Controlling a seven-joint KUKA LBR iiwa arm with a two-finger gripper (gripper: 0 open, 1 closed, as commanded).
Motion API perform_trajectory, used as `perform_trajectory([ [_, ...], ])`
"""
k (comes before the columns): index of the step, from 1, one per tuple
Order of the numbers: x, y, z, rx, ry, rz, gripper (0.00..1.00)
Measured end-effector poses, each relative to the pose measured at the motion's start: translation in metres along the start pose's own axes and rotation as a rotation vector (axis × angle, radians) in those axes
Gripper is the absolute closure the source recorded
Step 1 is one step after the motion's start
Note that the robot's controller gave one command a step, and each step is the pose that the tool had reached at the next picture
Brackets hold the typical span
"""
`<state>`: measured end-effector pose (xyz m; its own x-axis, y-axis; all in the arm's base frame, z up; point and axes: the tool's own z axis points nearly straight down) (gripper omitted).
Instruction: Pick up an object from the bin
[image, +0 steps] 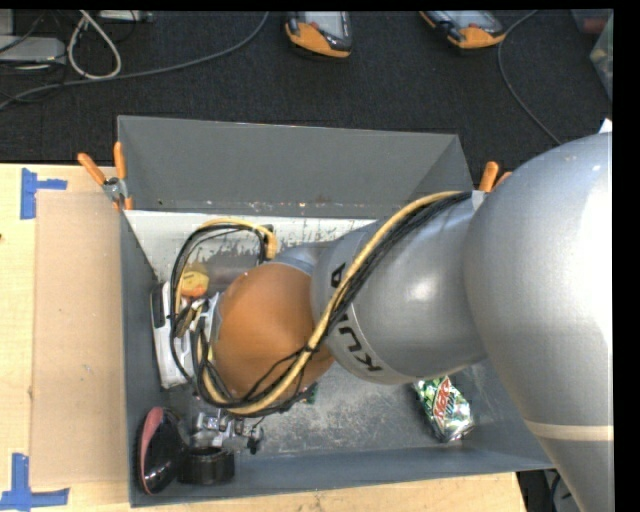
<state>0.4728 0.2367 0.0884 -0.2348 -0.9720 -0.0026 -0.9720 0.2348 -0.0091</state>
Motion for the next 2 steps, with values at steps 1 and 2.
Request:
perform_trajectory([
  [1,0.001,0.002,-0.045,-0.006,0.005,0.0,1.0],
  [2,-0.001,0.001,-0.069,-0.001,0.0,0.001,1.0],
])
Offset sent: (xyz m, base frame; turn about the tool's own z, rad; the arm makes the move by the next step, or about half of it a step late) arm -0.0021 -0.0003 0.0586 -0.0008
